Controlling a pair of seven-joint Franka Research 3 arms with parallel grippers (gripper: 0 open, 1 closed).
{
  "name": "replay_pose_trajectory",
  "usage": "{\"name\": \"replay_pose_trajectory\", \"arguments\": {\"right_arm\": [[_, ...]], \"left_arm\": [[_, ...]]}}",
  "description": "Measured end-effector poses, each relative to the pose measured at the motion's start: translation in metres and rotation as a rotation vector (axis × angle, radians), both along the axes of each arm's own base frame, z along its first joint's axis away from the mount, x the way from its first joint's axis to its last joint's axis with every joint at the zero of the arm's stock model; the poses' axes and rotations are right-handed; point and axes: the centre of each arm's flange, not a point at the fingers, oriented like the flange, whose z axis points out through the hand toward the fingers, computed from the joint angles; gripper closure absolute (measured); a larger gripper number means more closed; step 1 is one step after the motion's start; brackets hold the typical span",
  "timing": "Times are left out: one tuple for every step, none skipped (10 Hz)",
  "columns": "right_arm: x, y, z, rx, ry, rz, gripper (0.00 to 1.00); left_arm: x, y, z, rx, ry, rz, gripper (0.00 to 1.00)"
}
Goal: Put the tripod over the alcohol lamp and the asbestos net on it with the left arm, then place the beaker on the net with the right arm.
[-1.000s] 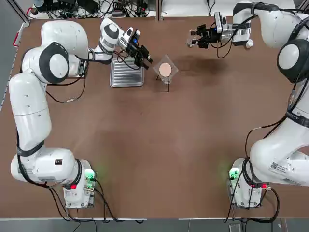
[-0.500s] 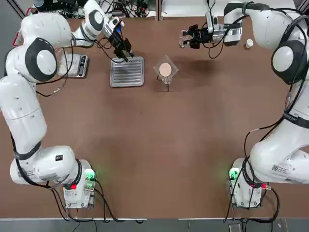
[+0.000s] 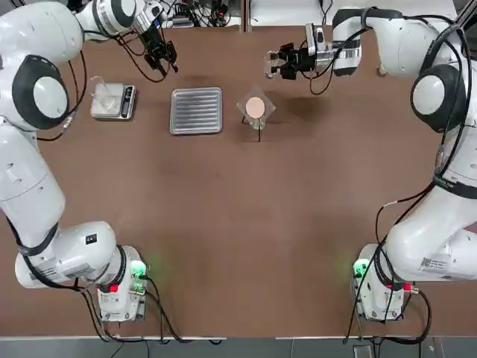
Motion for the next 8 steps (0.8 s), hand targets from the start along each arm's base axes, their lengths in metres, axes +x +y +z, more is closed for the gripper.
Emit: {"name": "replay_pose_trajectory", "arguments": {"right_arm": [[-0.005,0.005,-0.002,0.004,0.008,0.002,0.41],[-0.012,0.011,-0.004,0.011,0.015,0.003,0.41],[-0.018,0.018,-0.005,0.017,0.018,0.006,0.41],[-0.023,0.027,-0.003,0.014,0.017,0.009,0.41],[-0.030,0.034,-0.001,0.006,0.010,0.013,0.41],[-0.036,0.040,0.000,0.002,0.007,0.020,0.41],[-0.043,0.043,-0.001,-0.003,0.008,0.031,0.41],[-0.050,0.047,-0.004,-0.007,0.011,0.042,0.41]], "left_arm": [[0.001,0.018,0.008,0.029,-0.005,0.012,0.32],[0.001,0.038,0.019,0.064,-0.013,0.019,0.32],[-0.001,0.054,0.033,0.097,-0.022,0.023,0.32],[-0.003,0.067,0.049,0.117,-0.033,0.033,0.31],[-0.005,0.083,0.066,0.138,-0.045,0.049,0.29],[-0.009,0.099,0.083,0.166,-0.057,0.058,0.22],[-0.013,0.107,0.096,0.195,-0.063,0.057,0.20],[-0.017,0.107,0.106,0.228,-0.061,0.055,0.19]]}}
